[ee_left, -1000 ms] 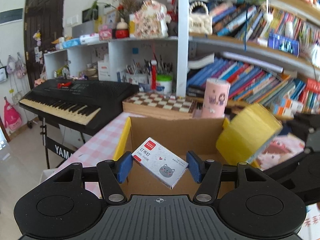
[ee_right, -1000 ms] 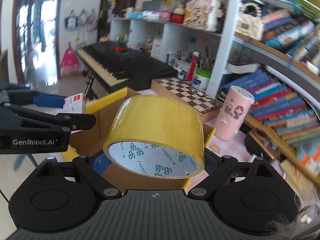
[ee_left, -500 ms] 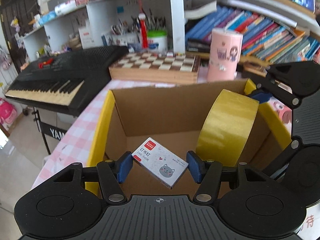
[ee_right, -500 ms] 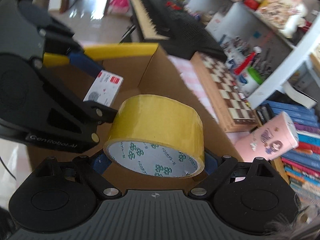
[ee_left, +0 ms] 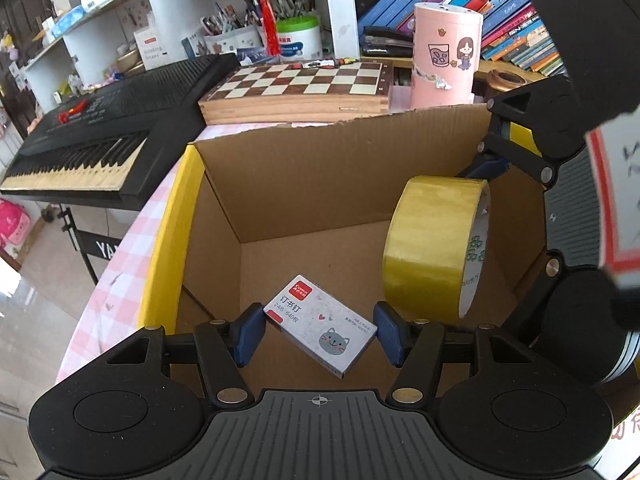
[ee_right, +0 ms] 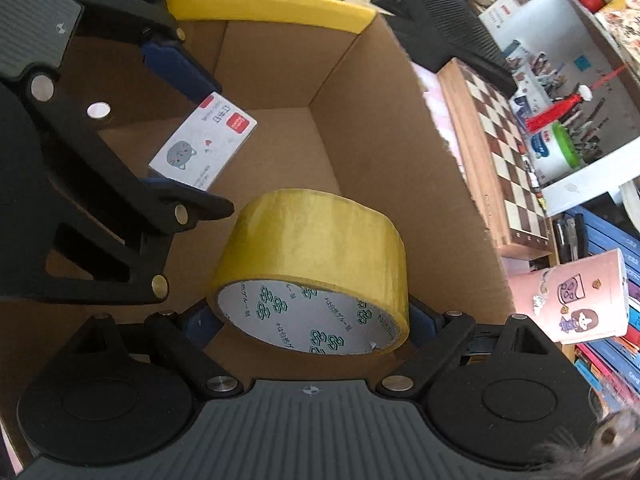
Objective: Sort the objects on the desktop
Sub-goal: 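Open both tools to drop the stapler box and tape into the cardboard box, then withdraw both open tools up and away from the cardboard box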
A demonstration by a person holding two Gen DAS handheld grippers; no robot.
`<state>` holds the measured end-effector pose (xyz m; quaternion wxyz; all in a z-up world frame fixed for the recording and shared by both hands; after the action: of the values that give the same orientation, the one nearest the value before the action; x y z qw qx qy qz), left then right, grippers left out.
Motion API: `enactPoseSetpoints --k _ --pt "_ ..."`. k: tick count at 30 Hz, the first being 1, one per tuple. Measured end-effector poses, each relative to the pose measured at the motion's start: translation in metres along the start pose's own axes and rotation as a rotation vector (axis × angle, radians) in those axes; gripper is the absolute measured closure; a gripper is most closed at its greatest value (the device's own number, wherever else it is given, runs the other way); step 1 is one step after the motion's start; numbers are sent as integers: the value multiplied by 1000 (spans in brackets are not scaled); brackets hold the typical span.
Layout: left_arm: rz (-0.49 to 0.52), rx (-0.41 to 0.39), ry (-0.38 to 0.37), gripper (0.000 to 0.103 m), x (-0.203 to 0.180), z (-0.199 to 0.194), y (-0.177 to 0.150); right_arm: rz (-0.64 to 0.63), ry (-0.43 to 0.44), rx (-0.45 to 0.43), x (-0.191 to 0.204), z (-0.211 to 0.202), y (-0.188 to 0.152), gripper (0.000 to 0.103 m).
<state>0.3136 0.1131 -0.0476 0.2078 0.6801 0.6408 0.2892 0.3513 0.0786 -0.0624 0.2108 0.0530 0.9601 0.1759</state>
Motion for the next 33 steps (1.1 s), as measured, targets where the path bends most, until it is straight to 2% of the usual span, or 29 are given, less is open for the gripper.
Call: enactPoseSetpoints --k 5,8,11,14,23,29,33 --pt "11 -15 14 41 -2 -2 -1 21 -19 -27 0 -5 -2 10" --pt "27 -37 27 29 -4 -7 -1 52 -55 -49 -2 -11 -3 5" --pt "31 -70 32 27 -3 -17 1 112 -80 -83 -4 -22 -6 4" --pt "20 -117 29 24 -1 -32 3 170 -94 -145 -4 -42 -12 4" --pt "-60 -287 52 16 11 -89 1 353 -223 -356 -10 -114 -26 4" --pt "-92 -374 76 13 16 -127 -9 507 -300 -503 1 -170 -50 5" --pt "-121 -411 80 10 18 -146 -20 602 -347 -570 16 -196 -65 5"
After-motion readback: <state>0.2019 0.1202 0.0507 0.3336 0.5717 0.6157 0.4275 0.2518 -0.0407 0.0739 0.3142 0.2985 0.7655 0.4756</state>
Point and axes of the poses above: each gripper's, at about its wrist camera, not at the fingertips, and z roughly the way its jaws point, x to its left, y to its top, the point moved 2 cm from there along z, roughly the way its jaws point, and after that the axes turned 5 degrees about -x, right-handed, at the moved point
